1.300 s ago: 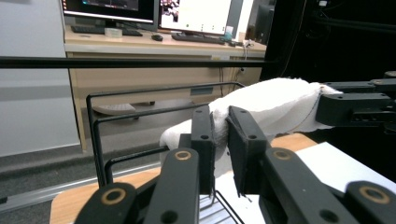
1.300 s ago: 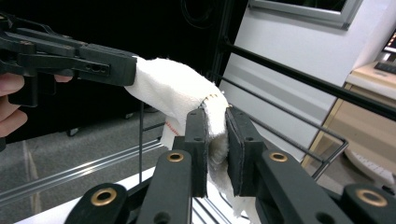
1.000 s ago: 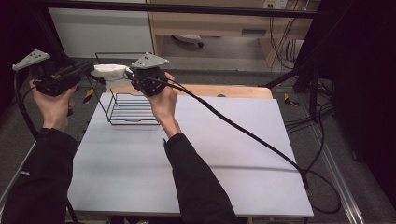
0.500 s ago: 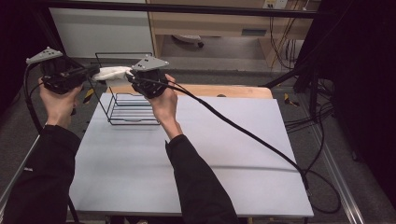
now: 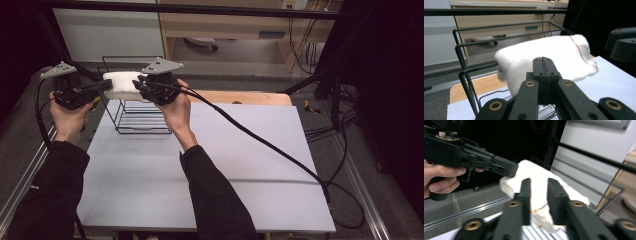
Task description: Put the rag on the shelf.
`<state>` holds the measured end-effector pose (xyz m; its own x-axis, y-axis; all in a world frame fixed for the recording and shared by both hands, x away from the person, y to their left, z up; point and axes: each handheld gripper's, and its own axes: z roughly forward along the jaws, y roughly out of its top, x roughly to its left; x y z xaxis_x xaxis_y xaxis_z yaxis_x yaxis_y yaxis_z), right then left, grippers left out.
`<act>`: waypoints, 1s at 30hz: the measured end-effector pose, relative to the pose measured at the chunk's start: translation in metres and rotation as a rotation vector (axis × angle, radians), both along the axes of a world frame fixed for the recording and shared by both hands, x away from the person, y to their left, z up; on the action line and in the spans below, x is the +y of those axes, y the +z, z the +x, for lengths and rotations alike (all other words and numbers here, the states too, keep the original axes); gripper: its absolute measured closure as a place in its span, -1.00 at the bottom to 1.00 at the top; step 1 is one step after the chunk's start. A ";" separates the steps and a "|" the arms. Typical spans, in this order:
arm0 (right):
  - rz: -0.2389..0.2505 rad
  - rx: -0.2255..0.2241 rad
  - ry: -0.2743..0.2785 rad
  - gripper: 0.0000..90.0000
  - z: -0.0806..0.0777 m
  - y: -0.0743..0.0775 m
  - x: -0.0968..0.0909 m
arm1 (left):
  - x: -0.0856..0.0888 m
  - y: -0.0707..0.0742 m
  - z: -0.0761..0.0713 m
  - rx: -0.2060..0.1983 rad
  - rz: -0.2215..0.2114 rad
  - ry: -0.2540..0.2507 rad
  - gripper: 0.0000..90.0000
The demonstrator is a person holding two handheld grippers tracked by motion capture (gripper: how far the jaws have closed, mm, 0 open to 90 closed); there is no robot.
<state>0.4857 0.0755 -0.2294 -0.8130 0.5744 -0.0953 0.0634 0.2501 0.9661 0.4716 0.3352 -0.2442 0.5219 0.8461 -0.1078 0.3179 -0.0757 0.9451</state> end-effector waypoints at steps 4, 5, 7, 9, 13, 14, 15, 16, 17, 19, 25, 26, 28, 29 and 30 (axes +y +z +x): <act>-0.048 0.060 -0.012 0.90 0.006 -0.013 0.006 | -0.002 -0.006 0.001 0.011 0.017 0.003 0.99; -0.050 0.071 -0.015 0.91 0.008 -0.016 0.007 | -0.002 -0.008 0.001 0.011 0.020 0.004 0.99; -0.054 0.091 -0.018 0.92 0.011 -0.022 0.009 | -0.002 -0.011 0.002 0.014 0.019 0.007 0.99; -0.058 0.101 -0.029 0.92 0.015 -0.028 0.011 | -0.001 -0.013 0.003 0.019 0.024 0.012 0.99; -0.065 0.115 -0.048 0.91 0.023 -0.036 0.012 | -0.002 -0.017 0.008 0.026 0.028 0.026 0.99; -0.064 0.115 -0.052 0.91 0.025 -0.038 0.012 | -0.002 -0.018 0.009 0.027 0.027 0.029 0.99; -0.060 0.118 -0.051 0.91 0.026 -0.039 0.012 | -0.002 -0.019 0.009 0.025 0.030 0.032 0.99; -0.057 0.119 -0.049 0.90 0.027 -0.040 0.013 | -0.003 -0.019 0.009 0.023 0.030 0.032 0.99; -0.057 0.121 -0.050 0.89 0.027 -0.041 0.013 | -0.003 -0.019 0.009 0.021 0.031 0.033 0.99; -0.056 0.111 -0.046 0.88 0.027 -0.040 0.013 | -0.003 -0.019 0.008 0.017 0.028 0.033 0.99; -0.034 0.097 -0.025 0.75 0.016 -0.026 0.004 | 0.001 -0.017 -0.001 0.005 0.016 0.023 0.97; -0.027 0.099 -0.020 0.71 0.014 -0.023 0.002 | 0.002 -0.016 -0.004 0.004 0.014 0.022 0.95; -0.011 0.111 -0.008 0.60 0.009 -0.018 -0.005 | 0.002 -0.016 -0.008 0.007 0.012 0.019 0.86; -0.008 0.113 -0.009 0.55 0.007 -0.017 -0.007 | 0.002 -0.016 -0.011 0.006 0.012 0.016 0.82; -0.011 0.116 -0.009 0.49 0.004 -0.015 -0.011 | 0.001 -0.017 -0.013 0.004 0.014 0.012 0.78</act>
<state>0.4900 0.0641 -0.2443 -0.8139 0.5809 -0.0071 0.1770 0.2597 0.9493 0.4581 0.3366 -0.2613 0.5112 0.8539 -0.0978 0.3226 -0.0852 0.9427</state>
